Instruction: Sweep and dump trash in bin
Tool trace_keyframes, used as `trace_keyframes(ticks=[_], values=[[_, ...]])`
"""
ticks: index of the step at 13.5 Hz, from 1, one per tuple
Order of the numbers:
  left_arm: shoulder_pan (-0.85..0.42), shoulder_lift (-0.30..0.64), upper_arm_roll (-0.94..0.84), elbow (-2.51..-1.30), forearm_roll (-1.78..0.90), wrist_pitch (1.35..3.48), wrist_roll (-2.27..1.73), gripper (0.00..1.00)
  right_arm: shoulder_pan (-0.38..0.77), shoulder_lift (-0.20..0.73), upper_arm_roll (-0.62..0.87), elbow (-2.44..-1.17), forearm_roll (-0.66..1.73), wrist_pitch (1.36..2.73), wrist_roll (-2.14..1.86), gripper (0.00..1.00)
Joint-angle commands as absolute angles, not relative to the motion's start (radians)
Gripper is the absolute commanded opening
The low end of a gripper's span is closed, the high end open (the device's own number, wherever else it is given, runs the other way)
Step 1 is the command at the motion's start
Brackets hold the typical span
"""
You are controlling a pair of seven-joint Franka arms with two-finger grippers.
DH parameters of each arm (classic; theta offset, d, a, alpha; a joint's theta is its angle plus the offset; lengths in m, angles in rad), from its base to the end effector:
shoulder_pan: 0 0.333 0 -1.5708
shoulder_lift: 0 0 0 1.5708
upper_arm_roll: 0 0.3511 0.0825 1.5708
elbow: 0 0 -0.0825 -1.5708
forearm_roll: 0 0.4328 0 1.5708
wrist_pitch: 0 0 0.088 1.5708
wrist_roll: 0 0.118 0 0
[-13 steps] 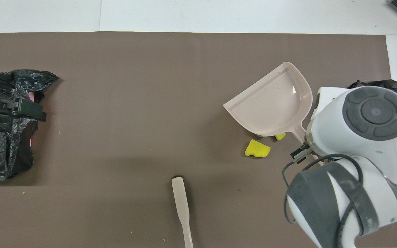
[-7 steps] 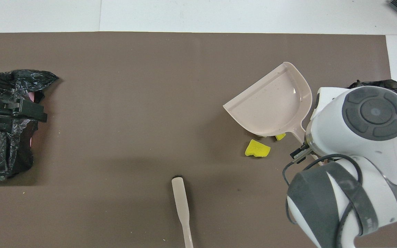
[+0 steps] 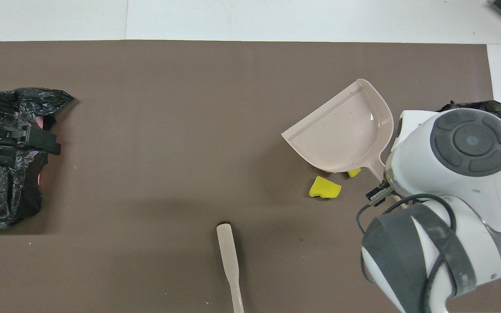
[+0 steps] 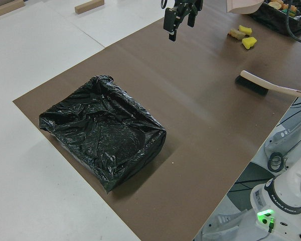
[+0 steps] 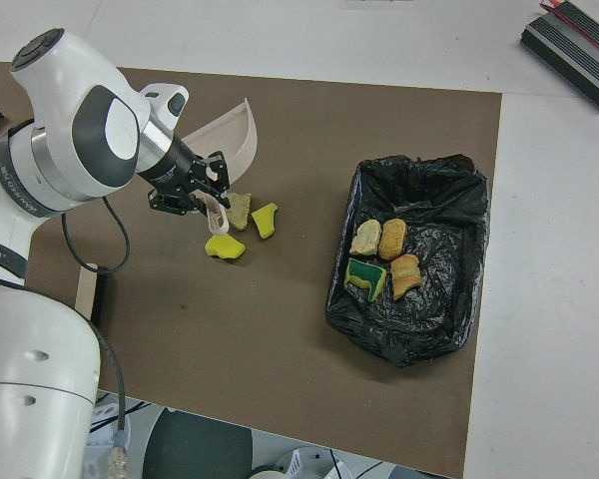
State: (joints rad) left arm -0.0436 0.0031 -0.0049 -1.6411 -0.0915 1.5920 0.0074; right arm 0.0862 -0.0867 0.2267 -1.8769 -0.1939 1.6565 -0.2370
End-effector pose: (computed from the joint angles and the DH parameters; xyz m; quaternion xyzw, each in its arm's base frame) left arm 0.6018 -0.0398 0.6124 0.9983 -0.0257 -0.0270 0.0451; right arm 0.5425 0.1572 0.5487 0.9510 0.2826 -0.0637 0.1078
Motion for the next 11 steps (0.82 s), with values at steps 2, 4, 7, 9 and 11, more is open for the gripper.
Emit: trace_keyframes(ticks=[2,4,7,9,11], values=[[-0.040,-0.014,-0.006,-1.652,-0.101,1.580,0.009,1.00,0.172,0.091,0.213,-1.649,-0.341,1.543,-0.070,0.00],[-0.040,-0.014,-0.005,-1.652,-0.101,1.577,0.009,1.00,0.121,0.069,0.215,-1.649,-0.337,1.543,-0.121,0.00],[-0.040,-0.014,-0.006,-1.654,-0.101,1.577,0.009,1.00,0.087,0.064,0.213,-1.641,-0.328,1.563,-0.164,0.00],[-0.040,-0.014,-0.006,-1.655,-0.101,1.577,0.009,1.00,0.097,0.064,0.215,-1.647,-0.293,1.617,-0.111,0.00],[-0.041,-0.014,-0.006,-1.654,-0.101,1.575,0.009,1.00,0.098,0.067,0.215,-1.647,-0.246,1.626,-0.089,0.00]])
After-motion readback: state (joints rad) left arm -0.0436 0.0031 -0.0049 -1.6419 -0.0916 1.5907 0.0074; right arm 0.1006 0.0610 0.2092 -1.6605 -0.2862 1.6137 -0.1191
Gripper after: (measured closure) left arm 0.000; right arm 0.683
